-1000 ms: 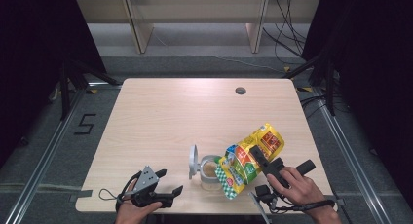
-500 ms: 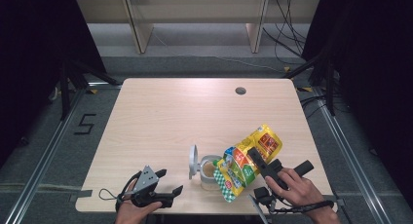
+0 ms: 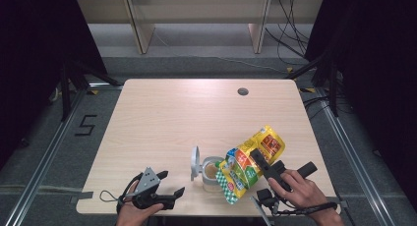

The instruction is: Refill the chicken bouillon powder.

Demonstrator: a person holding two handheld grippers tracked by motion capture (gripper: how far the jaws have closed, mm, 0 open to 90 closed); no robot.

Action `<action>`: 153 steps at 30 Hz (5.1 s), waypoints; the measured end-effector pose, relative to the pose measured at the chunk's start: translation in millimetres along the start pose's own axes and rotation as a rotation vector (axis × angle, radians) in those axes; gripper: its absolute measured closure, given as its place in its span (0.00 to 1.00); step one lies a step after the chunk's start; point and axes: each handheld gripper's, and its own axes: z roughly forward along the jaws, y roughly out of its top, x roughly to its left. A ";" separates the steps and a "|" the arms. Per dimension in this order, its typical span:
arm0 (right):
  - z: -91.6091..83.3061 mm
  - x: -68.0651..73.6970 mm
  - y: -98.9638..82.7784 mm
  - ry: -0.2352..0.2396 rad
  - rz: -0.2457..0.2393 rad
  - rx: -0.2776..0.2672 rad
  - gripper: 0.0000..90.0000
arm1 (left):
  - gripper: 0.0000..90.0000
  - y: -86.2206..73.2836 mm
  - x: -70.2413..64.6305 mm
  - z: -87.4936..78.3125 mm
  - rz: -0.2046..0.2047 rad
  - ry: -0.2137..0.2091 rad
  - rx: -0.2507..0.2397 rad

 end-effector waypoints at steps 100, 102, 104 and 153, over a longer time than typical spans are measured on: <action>-2.9 -1.9 -1.3 -0.008 0.008 -0.007 0.68 | 0.20 0.0 -0.6 0.5 -0.011 0.000 -0.008; -3.3 -2.2 -1.5 -0.006 0.013 -0.006 0.68 | 0.20 0.0 0.1 -0.1 -0.001 0.001 0.000; -3.4 -2.2 -1.3 -0.007 0.021 -0.010 0.69 | 0.20 0.0 -0.4 0.3 -0.008 0.000 -0.006; -5.8 -4.0 3.6 -0.005 0.022 -0.018 0.69 | 0.20 0.0 -0.5 0.3 -0.010 0.000 -0.008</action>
